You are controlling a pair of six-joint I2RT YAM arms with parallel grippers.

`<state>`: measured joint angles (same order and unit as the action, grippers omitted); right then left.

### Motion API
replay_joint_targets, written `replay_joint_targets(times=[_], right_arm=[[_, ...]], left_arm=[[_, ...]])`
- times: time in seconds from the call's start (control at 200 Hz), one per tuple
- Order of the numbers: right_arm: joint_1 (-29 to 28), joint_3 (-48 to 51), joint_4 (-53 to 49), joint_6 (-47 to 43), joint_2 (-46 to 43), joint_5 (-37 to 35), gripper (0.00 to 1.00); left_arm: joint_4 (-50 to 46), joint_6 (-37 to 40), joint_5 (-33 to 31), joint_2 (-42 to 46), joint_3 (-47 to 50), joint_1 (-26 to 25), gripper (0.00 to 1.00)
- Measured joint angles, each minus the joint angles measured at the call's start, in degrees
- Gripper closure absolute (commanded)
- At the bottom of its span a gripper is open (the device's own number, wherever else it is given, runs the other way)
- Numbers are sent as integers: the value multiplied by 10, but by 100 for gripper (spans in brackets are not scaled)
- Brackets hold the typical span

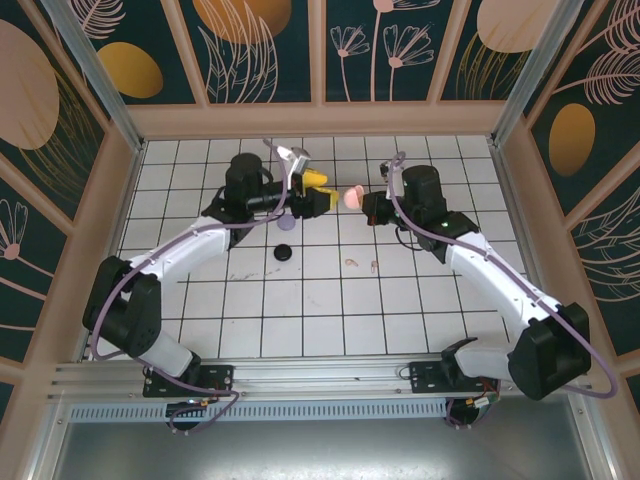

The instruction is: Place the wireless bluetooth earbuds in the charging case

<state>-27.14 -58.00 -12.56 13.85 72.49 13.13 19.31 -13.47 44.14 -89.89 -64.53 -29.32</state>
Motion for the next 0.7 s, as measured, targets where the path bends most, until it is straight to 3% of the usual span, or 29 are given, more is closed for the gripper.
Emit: replay_joint_targets(times=[0.14,0.32,0.46,0.701], right_arm=[[-17,-16,-49,-54,17,-39,100],[-37,-30,-89,-118,23,-49,100],[-37,-42,-104,-153,23,-42,100],[-56,-53,-105,-177,26,-14,100]], left_arm=[[-164,113,16,-23,-94,1,28],[-333,217,45,-61,-154,1,38],[-417,267,66,-78,-164,1,45],[-491,316,114,-101,-176,1,46]])
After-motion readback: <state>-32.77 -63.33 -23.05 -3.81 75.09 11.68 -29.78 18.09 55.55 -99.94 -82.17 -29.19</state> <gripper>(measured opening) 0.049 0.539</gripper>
